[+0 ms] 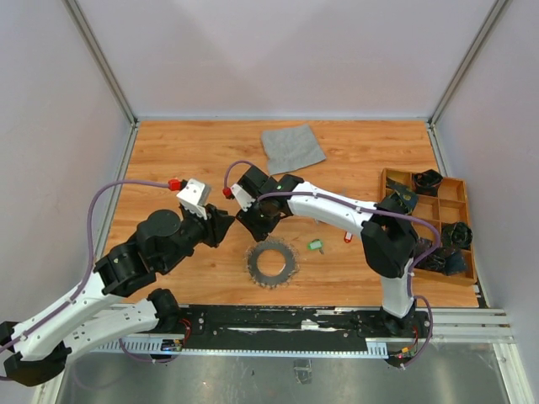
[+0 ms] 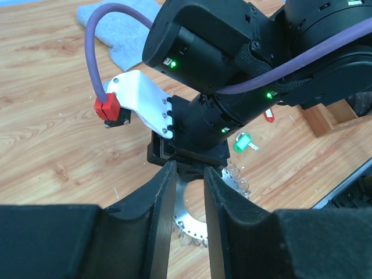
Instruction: Put the keys on the keyring
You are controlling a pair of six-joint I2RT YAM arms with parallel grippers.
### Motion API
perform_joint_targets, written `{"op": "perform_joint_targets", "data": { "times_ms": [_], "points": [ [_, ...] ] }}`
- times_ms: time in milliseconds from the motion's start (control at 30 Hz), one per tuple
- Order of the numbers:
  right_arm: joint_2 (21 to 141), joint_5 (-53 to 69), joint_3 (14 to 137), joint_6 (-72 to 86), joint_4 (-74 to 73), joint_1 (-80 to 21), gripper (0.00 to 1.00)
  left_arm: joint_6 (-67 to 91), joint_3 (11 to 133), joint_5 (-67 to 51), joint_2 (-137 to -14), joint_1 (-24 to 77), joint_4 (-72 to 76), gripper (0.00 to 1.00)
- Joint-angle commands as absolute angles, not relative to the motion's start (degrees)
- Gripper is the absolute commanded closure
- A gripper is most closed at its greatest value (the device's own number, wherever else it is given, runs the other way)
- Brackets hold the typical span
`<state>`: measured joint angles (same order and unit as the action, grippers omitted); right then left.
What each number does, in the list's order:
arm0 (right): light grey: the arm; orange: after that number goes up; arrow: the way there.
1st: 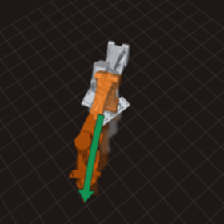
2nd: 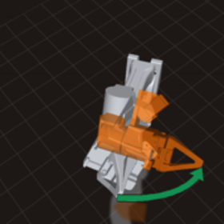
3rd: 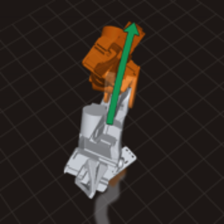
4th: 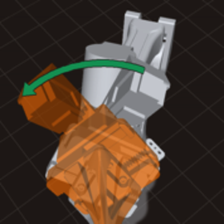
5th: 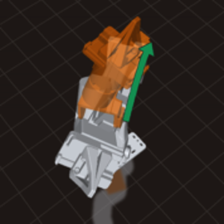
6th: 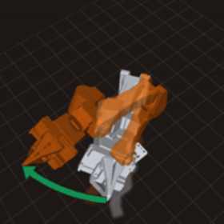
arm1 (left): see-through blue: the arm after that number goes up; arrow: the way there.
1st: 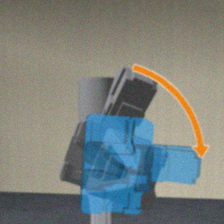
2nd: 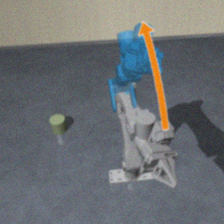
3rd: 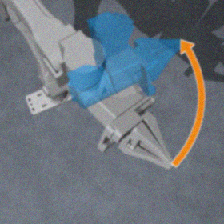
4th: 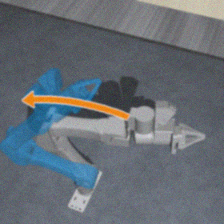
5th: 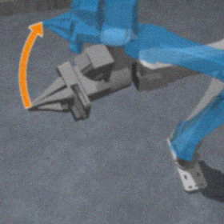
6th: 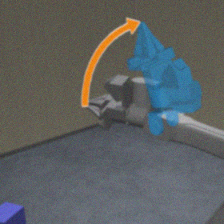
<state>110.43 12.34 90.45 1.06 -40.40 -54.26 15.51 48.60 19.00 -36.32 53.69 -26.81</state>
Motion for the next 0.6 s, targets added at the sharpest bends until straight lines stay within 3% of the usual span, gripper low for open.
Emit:
{"op": "perform_joint_targets", "data": {
  "times_ms": [0, 167, 367, 567],
  "points": [
    [109.64, 10.80, 90.95, 0.85, -37.19, -53.28, 0.52, 16.99, 46.61, 20.37, -35.70, 53.26, -26.24, 0.67],
    [99.51, 10.18, 80.46, 5.00, -29.06, -50.00, 0.44, 17.40, 44.94, 18.93, -37.57, 53.26, -25.45, 0.62],
    [82.57, 12.49, 59.95, 14.00, -16.84, -46.75, 0.44, 17.89, 42.67, 13.67, -41.04, 51.61, -23.31, 0.61],
    [74.29, 2.24, 55.62, 21.33, -26.59, -45.26, 0.40, 19.15, 40.89, 8.40, -42.45, 48.54, -23.49, 0.56]
  ]
}}
